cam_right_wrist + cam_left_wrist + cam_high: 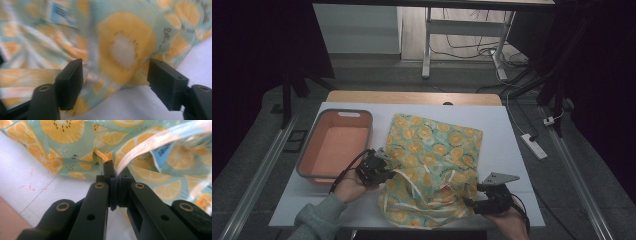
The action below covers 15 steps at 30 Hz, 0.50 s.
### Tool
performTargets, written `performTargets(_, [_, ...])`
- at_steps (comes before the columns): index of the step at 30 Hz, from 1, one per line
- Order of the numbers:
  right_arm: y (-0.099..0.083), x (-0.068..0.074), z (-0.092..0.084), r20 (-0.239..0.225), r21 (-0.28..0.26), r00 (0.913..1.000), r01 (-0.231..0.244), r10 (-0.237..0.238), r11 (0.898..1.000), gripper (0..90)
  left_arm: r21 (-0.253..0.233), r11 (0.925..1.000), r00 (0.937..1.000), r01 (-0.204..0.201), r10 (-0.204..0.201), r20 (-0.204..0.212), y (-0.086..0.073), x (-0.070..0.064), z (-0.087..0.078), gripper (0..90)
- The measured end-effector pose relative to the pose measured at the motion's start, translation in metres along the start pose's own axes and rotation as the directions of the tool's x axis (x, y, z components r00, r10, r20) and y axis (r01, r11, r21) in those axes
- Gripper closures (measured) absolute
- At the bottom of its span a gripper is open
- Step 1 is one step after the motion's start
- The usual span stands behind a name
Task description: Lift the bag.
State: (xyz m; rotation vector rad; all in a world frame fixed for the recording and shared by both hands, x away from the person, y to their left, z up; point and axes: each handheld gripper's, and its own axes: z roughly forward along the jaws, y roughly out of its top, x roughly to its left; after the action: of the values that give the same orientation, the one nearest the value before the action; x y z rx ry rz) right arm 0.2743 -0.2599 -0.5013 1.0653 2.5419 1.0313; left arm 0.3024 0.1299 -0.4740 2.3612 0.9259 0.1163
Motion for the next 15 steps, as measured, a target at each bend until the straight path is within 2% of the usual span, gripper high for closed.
performTargets(2, [0.0, -0.002, 0.006, 0.028, 0.039, 0.9995, -0.016, 0.015, 0.999, 49.3, -0.013, 0.9999, 0.9999, -0.001, 0.002, 0.013, -0.002, -0.001, -0.005, 88.3])
performTargets(3, [0.0, -0.004, 0.009, 0.016, 0.068, 0.9992, -0.037, 0.036, 0.997, 62.6, -0.016, 0.9999, 0.9999, -0.003, 0.004, 0.017, -0.003, -0.001, -0.008, 88.3])
performTargets(5, [0.002, -0.003, 0.008, -0.013, 0.118, 0.9993, -0.033, 0.035, 0.992, 81.3, -0.022, 0.9997, 0.9994, -0.008, 0.008, 0.034, -0.006, -0.002, -0.013, 88.3])
performTargets(7, [0.007, 0.002, -0.006, -0.02, 0.141, 0.9997, -0.012, 0.015, 0.99, 87.8, -0.03, 0.9995, 0.9989, -0.014, 0.015, 0.044, -0.01, -0.002, -0.021, 88.4])
performTargets(9, [0.014, 0.006, -0.025, -0.051, 0.1, 0.9987, -0.003, 0.008, 0.995, 88.5, -0.047, 0.9988, 0.9974, -0.013, 0.017, 0.07, -0.013, -0.001, -0.03, 88.5])
performTargets(11, [0.021, 0.009, -0.042, -0.072, 0.032, 0.9973, 0.016, -0.014, 0.999, 88.8, -0.08, 0.9968, 0.9959, 0.003, 0.005, 0.091, -0.016, 0.001, -0.04, 88.6])
performTargets(13, [0.031, 0.011, -0.056, -0.067, -0.033, 0.9971, 0.034, -0.036, 0.999, 88.8, -0.127, 0.9917, 0.9941, 0.021, -0.007, 0.108, -0.017, 0.005, -0.051, 88.8])
performTargets(15, [0.04, 0.012, -0.065, -0.055, -0.088, 0.9967, 0.054, -0.059, 0.995, 88.9, -0.185, 0.9821, 0.9906, 0.036, -0.01, 0.136, -0.016, 0.008, -0.064, 88.8])
